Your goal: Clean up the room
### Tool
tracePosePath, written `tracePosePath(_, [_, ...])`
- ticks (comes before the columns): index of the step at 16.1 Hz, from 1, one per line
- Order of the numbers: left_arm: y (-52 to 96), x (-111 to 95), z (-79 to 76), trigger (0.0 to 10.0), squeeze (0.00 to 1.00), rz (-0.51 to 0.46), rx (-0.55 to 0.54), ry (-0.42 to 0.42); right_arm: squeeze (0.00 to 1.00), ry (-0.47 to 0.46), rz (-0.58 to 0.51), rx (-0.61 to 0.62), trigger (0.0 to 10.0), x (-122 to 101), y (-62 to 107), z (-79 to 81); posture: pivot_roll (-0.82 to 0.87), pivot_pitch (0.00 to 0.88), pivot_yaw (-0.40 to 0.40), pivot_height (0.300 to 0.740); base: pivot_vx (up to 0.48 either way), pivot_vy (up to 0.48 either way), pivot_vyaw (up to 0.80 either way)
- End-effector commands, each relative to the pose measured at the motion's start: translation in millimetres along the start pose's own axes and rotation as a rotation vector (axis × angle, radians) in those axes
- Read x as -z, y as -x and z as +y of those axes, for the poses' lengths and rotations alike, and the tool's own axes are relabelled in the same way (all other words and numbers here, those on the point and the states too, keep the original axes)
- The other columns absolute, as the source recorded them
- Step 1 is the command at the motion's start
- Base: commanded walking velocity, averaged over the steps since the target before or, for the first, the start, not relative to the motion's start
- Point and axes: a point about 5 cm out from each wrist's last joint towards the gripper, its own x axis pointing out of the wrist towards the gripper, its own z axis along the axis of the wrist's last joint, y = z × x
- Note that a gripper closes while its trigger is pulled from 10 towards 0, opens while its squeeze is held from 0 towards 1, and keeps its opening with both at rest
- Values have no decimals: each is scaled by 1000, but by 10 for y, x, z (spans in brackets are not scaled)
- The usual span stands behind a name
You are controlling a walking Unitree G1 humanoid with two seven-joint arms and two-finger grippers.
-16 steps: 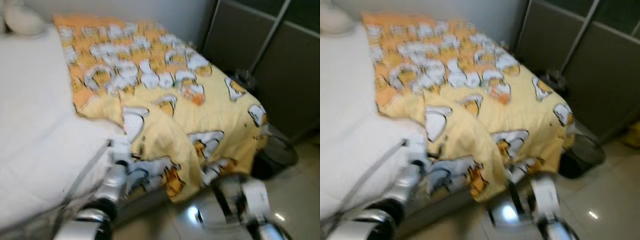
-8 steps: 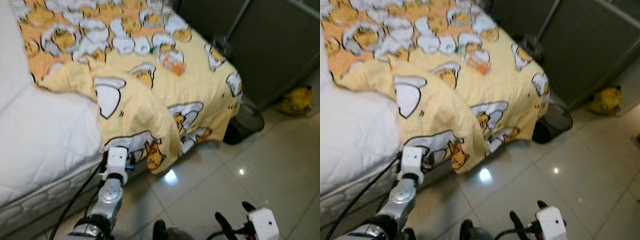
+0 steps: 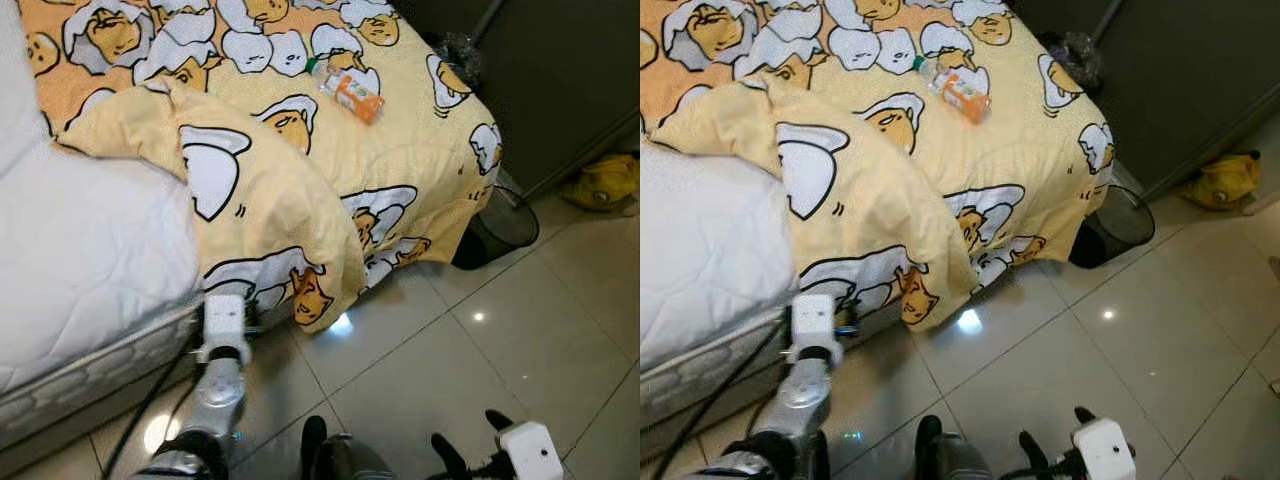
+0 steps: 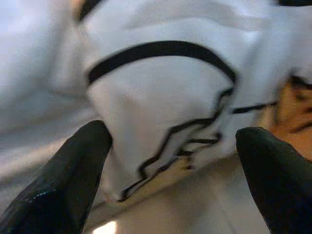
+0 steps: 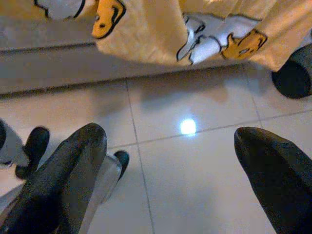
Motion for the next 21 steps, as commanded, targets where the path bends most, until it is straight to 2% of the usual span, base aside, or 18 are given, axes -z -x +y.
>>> tracePosePath(1, [42,74,-119,10000,0,53,48,8,0,7,44,-2,10000,58,67,-28,-126,367,-245,740,0,0,0])
tracePosePath(3, [-12,48,-130,10000,0,98,48,4,0,12,54,0,10000,62,84,-39,-142,367,-251,740,0,0,0])
tracePosePath(4, [-49,16,-105,6706,0,105,37,6,0,12,55,0,10000,59,88,-37,-146,369,-251,740,0,0,0])
tracePosePath(6, [-117,-53,-47,7020,0,108,16,15,0,12,57,2,10000,50,93,-34,-152,370,-252,740,0,0,0])
tracePosePath(7, [-152,-87,-22,0,0,115,22,21,0,12,58,3,10000,50,93,-34,-154,369,-249,740,0,0,0])
tracePosePath(10, [-198,-91,111,0,0,153,-24,16,0,11,59,7,10000,51,90,-28,-157,365,-244,740,0,0,0])
tracePosePath(14, [-174,20,330,0,0,213,-118,-80,0,14,73,15,10000,74,116,-48,-169,356,-244,740,0,0,0])
tracePosePath(16, [-171,22,304,0,0,212,-95,-57,0,16,75,14,10000,74,120,-57,-172,350,-247,740,0,0,0])
tracePosePath(17, [-185,-16,236,0,0,197,-62,-18,0,19,75,14,10000,68,121,-66,-174,348,-249,740,0,0,0])
tracePosePath(21, [-238,-125,140,0,0,174,-30,-15,0,28,70,13,10000,50,93,-80,-170,343,-246,740,0,0,0])
